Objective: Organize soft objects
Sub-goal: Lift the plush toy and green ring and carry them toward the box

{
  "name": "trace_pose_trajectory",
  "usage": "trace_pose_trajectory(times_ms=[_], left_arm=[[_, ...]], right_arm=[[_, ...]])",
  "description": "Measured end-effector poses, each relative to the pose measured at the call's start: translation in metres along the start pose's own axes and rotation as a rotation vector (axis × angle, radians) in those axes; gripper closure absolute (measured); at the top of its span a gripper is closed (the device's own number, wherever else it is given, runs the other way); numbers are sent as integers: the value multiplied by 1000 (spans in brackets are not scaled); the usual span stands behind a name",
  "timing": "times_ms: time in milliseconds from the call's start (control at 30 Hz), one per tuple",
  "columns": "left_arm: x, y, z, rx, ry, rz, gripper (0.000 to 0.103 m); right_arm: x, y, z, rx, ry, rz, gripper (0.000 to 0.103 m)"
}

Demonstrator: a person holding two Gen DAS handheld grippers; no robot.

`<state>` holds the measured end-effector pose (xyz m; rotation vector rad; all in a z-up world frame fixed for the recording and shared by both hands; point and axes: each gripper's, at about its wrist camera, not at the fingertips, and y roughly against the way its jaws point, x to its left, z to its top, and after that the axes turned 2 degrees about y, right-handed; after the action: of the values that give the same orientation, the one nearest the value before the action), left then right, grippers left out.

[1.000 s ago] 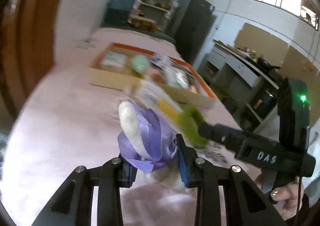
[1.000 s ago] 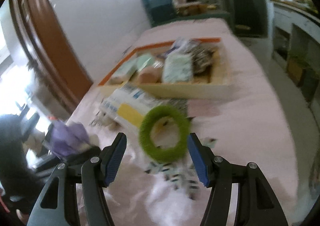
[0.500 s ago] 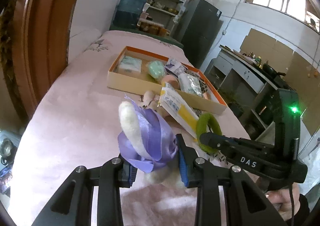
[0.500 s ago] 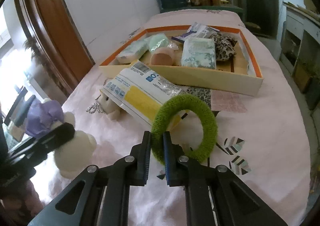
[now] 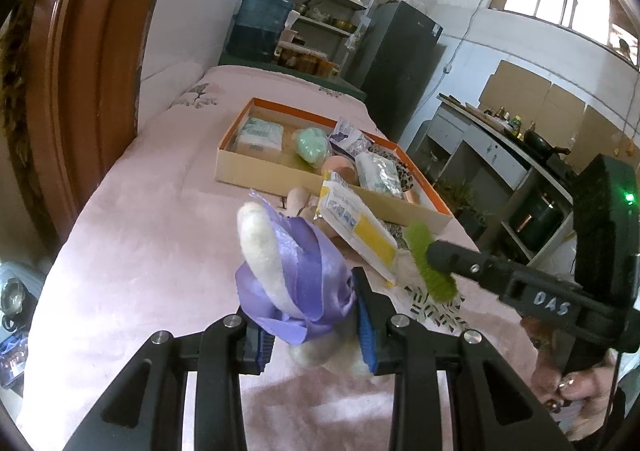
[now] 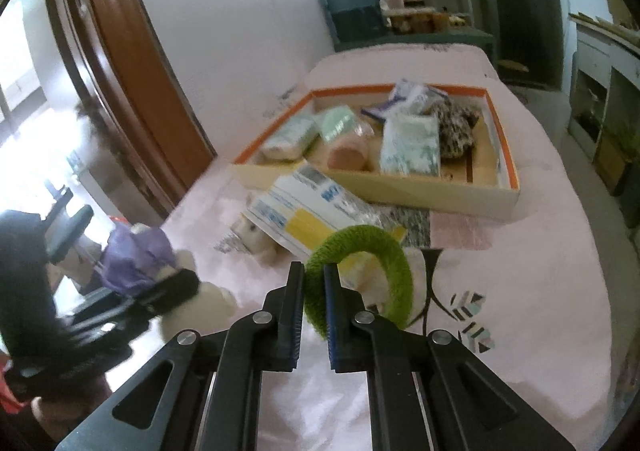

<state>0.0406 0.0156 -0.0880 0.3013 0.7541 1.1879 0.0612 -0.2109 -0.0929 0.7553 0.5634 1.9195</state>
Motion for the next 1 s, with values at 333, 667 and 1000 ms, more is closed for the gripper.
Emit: trace_pose_trajectory(times_ms=[333, 667, 1000], left_arm=[[-10, 9, 12, -35, -31, -13, 69], [-20, 13, 32, -76, -59, -25, 69], [-28, 8, 54, -92, -93, -34, 69]], right_arm=[[6, 27, 16, -74, 6, 48, 93], [5, 41, 29, -117, 16, 48, 93], [1, 47, 46, -149, 37, 28, 93]])
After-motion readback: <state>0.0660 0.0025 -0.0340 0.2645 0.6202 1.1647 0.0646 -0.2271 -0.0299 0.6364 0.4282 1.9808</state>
